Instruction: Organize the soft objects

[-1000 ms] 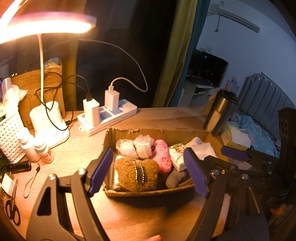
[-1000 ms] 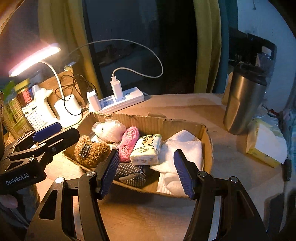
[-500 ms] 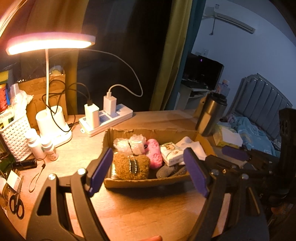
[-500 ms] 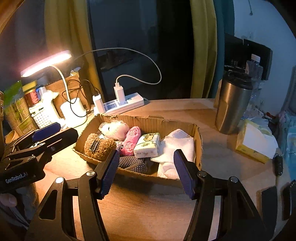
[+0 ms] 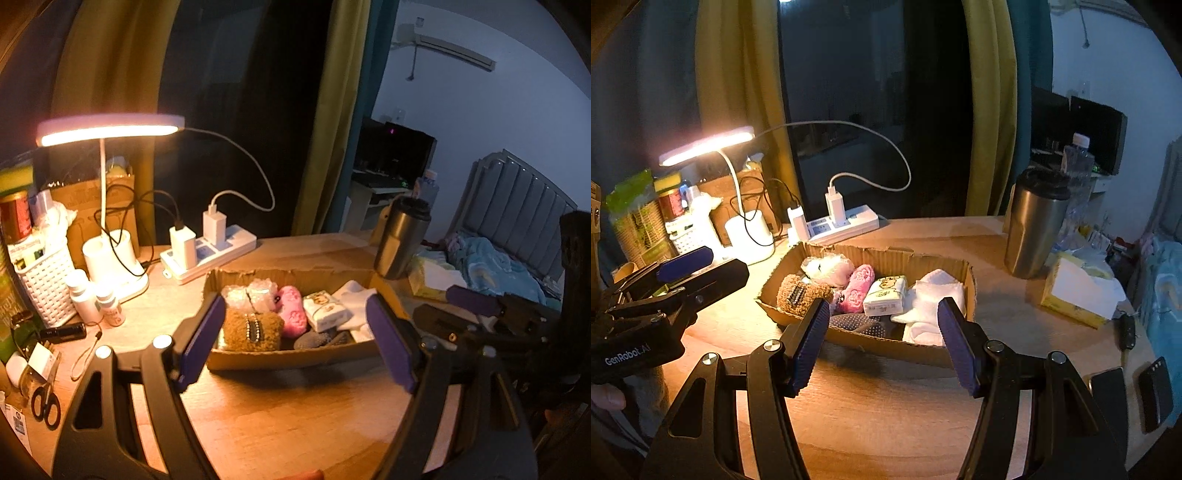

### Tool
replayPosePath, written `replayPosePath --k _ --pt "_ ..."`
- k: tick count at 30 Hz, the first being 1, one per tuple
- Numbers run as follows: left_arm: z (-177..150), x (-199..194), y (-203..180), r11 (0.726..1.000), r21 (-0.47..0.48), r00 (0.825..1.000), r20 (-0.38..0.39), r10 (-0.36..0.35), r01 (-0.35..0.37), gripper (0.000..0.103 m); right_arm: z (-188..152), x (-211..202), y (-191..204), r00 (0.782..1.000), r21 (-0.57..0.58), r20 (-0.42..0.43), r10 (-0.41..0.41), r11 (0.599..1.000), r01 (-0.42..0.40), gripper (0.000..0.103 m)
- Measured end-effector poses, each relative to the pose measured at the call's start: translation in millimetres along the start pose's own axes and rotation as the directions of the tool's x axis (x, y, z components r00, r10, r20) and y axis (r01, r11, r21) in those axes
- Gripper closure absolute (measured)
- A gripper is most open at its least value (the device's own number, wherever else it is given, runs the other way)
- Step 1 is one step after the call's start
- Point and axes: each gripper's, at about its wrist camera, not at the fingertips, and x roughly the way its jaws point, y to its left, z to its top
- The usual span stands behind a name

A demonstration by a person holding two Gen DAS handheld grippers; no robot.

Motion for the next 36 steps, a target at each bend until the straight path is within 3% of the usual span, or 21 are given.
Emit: replayPosePath --k 14,16,21,24,36 --pt "13.6 -53.7 -20.9 0.999 0.045 0.995 0.098 -0.007 0.002 0.022 7.6 -60.0 8.5 0.992 -0.014 0.126 -0.015 1.0 0.017 0.038" --pt "16.2 -62.2 -23.2 0.999 0.049 0.993 0.114 -0.005 0.0 0.005 8.9 -69.3 10.9 0.989 -0.02 0.144 -0.018 1.0 0.022 0.038" --pt "23.2 -86.7 -30.9 0.998 0.065 0.986 0.165 -0.015 0.004 0.005 11.8 -89.8 15.3 0.982 -0.028 0.184 -0.028 0.999 0.034 0.038" --pt "27.3 -99.4 -36.6 0.997 0.078 0.982 0.191 -0.017 0.002 0.005 14.5 -102.6 18.0 0.977 -0.031 0.211 -0.04 0.998 0.048 0.028" --pt "45.6 -120.0 -46.8 0.995 0.104 0.971 0.238 -0.011 -0.014 0.005 26.7 -132.7 16.0 0.957 -0.03 0.276 -0.084 0.995 0.096 0.027"
